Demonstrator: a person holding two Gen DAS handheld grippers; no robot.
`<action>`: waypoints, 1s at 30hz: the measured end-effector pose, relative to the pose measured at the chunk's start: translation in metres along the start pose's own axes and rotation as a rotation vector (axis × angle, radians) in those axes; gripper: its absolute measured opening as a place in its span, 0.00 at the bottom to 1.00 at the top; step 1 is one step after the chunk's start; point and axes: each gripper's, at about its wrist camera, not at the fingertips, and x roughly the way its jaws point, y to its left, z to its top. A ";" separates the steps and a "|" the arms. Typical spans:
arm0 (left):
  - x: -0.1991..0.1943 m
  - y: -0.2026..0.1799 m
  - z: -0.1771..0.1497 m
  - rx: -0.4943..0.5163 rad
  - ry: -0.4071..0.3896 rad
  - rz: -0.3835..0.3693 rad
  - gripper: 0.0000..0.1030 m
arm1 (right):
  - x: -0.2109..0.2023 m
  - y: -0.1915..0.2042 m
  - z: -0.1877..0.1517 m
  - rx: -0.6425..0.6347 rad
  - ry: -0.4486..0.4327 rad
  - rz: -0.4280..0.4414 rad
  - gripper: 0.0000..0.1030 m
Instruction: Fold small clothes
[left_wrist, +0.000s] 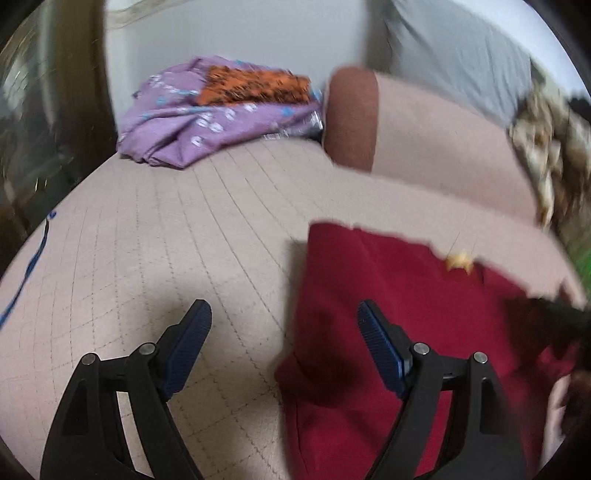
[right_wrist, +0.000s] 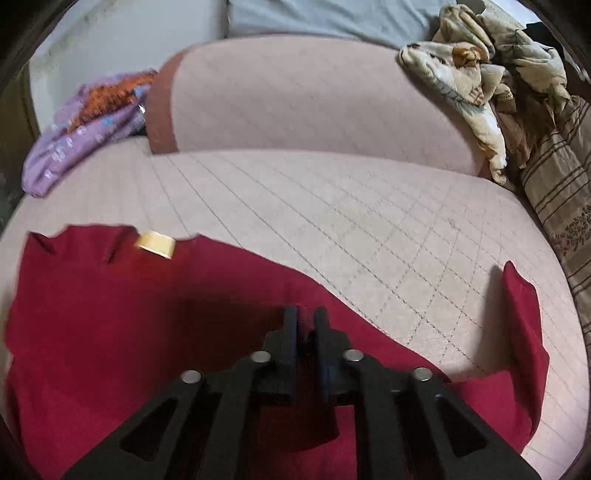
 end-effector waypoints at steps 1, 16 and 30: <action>0.011 -0.007 -0.004 0.044 0.029 0.036 0.79 | -0.001 -0.005 0.000 0.026 0.023 0.003 0.27; 0.040 0.010 -0.011 -0.027 0.109 0.102 0.85 | 0.007 0.035 -0.016 -0.013 0.028 0.149 0.50; 0.051 -0.009 -0.016 -0.016 0.225 -0.035 0.85 | -0.021 0.002 -0.036 0.000 0.085 0.220 0.69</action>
